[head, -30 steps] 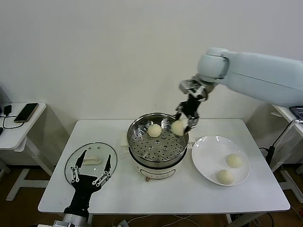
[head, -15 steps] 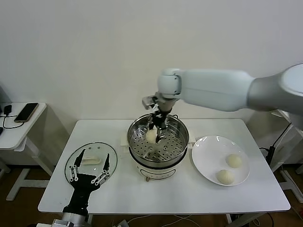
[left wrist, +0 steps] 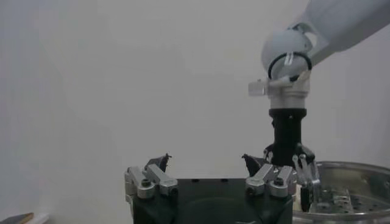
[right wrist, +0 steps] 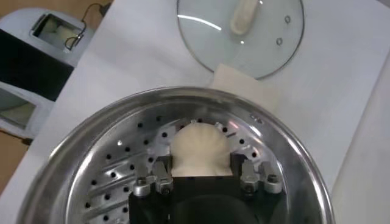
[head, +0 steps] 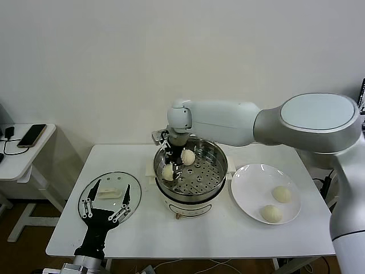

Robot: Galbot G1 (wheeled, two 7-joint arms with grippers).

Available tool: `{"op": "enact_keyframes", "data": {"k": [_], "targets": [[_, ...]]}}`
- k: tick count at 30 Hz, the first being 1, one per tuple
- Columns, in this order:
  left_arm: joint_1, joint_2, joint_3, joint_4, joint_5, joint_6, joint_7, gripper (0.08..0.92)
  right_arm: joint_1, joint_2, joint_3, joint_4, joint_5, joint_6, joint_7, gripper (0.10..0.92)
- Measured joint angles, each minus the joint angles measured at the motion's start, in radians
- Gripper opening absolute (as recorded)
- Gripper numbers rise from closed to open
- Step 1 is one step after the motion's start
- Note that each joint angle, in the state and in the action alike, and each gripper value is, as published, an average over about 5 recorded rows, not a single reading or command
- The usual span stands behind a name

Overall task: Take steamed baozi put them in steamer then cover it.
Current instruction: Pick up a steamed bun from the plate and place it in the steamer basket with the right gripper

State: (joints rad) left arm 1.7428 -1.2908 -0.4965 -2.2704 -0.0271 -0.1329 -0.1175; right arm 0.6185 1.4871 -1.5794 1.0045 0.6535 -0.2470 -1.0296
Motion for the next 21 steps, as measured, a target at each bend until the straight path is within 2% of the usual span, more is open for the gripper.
{"op": "enact_keyframes", "data": {"k": [4,11,21], "targets": [[0.000,-0.002,0.000,0.000,0.000,0.000,0.000,0.823,-0.005,0.000,0.005,-0.001,-0.005,-0.001,0.007,0.812],[0.002,-0.003,0.001,-0.003,0.000,0.002,-0.001,0.823,0.024,-0.048,0.025,0.043,-0.028,0.000,-0.012,0.822],[-0.003,-0.001,0.012,-0.010,0.001,0.005,0.000,0.823,0.142,-0.284,0.058,0.204,-0.112,0.046,-0.133,0.823]]}}
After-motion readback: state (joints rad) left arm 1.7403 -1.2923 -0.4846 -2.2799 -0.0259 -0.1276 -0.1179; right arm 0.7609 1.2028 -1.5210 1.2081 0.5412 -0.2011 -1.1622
